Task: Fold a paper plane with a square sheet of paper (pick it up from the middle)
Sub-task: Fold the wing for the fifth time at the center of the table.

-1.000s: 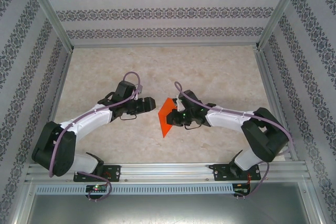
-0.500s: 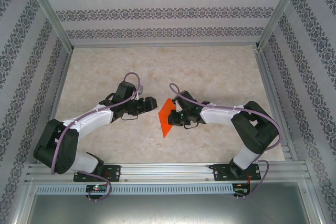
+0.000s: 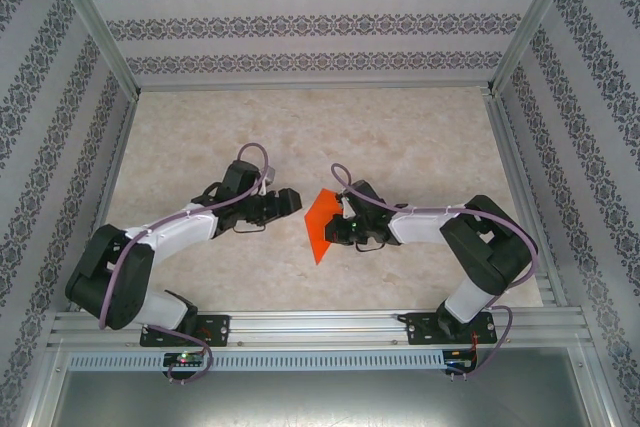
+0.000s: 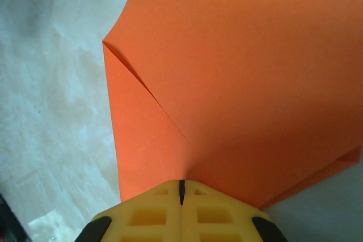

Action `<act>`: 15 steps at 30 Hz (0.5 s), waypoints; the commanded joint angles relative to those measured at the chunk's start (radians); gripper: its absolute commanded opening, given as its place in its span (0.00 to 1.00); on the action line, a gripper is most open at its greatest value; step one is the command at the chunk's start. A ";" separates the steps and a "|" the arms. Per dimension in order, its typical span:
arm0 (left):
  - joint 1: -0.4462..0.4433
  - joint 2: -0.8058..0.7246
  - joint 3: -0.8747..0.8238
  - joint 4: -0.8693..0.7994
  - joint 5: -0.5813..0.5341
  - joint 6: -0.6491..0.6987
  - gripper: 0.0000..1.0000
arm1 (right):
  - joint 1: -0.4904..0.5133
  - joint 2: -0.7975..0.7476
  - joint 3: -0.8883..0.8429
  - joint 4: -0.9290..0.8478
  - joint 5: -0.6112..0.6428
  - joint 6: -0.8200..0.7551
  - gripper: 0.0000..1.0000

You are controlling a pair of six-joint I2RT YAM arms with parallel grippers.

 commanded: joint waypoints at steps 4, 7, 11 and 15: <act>-0.051 0.050 -0.018 0.114 -0.010 -0.064 0.76 | -0.044 0.035 -0.115 0.185 -0.073 0.075 0.00; -0.078 0.080 -0.004 0.131 -0.019 -0.076 0.74 | -0.050 0.047 -0.142 0.226 -0.079 0.084 0.00; -0.106 0.127 0.017 0.143 -0.040 -0.095 0.69 | -0.056 0.047 -0.161 0.232 -0.075 0.078 0.00; -0.131 0.171 0.021 0.173 -0.056 -0.130 0.62 | -0.069 0.048 -0.177 0.240 -0.078 0.074 0.00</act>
